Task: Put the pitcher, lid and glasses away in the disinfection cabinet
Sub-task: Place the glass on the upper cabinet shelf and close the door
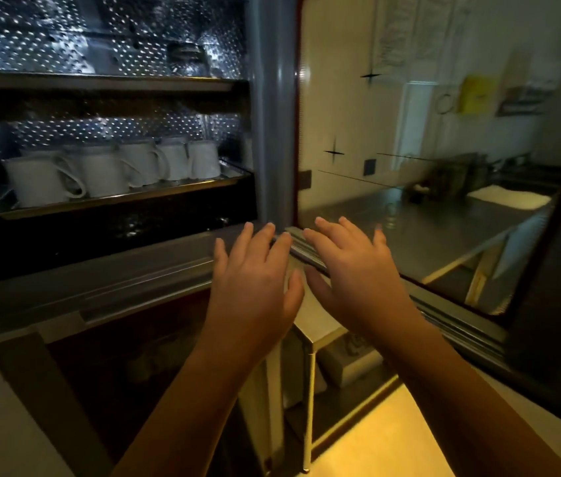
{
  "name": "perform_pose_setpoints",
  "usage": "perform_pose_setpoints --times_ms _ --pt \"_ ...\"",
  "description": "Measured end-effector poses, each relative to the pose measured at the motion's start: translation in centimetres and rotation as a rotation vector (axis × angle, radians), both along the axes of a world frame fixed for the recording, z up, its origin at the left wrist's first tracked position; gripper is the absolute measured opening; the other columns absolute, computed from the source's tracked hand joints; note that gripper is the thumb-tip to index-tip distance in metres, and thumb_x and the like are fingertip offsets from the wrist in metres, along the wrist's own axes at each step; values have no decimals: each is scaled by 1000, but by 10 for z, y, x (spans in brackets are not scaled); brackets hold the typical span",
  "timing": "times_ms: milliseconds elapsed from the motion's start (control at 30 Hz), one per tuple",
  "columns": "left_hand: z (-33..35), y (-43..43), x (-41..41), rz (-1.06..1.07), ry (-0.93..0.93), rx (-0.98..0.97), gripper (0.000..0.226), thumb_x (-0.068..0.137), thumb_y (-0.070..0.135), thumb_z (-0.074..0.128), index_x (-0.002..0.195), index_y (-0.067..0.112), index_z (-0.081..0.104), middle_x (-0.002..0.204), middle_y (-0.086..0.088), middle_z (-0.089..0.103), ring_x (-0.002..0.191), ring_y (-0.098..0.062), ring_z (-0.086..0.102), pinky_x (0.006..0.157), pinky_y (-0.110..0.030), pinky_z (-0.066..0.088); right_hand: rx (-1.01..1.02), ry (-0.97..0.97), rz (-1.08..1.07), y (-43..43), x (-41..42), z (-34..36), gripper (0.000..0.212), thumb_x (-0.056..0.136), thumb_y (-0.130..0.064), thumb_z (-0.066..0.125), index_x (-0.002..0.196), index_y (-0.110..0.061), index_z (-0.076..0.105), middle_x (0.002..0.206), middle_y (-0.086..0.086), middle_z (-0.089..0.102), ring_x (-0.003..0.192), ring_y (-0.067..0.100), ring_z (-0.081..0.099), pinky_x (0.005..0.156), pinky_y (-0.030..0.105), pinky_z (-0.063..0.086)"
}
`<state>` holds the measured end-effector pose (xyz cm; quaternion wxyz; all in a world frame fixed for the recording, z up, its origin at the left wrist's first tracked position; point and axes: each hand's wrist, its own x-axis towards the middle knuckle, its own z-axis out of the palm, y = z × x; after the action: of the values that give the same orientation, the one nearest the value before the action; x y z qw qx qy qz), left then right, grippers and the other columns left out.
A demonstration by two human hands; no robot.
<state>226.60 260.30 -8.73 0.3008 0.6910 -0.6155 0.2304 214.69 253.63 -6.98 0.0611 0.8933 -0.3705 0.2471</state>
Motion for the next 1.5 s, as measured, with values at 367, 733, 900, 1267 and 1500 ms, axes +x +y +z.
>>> perform_pose_setpoints --times_ms 367,733,900,1267,1500 --pt "15 -26 -68 -185 -25 -44 45 85 27 57 126 8 55 130 -16 55 125 -36 46 98 -53 17 -107 10 -60 -5 -93 12 50 97 -34 39 145 -24 27 154 -2 22 144 20 9 111 44 -9" --pt "26 -38 -113 -363 -78 -114 51 83 36 38 122 8 56 126 -16 58 121 -36 50 95 -52 22 -521 98 8 -15 -143 27 40 84 -28 40 108 -7 65 111 14 66 108 33 60 93 58 38" --pt "27 -42 -125 -386 -111 -144 50 83 34 39 120 6 56 122 -18 59 118 -36 53 95 -53 24 -681 214 57 -25 -170 32 36 88 -23 41 105 -3 67 106 18 67 103 32 62 96 57 35" --pt "31 -52 -142 -414 -143 -171 49 83 32 39 118 3 55 119 -22 59 113 -38 56 95 -54 25 -943 449 276 -64 -215 44 25 89 -23 53 94 -6 70 98 15 70 94 27 66 100 46 36" --pt "32 -49 -140 -396 -153 -164 49 83 32 39 118 2 56 118 -23 59 113 -39 55 96 -56 26 -975 425 360 -70 -212 47 28 89 -27 52 98 -8 70 101 15 70 96 28 66 98 46 36"
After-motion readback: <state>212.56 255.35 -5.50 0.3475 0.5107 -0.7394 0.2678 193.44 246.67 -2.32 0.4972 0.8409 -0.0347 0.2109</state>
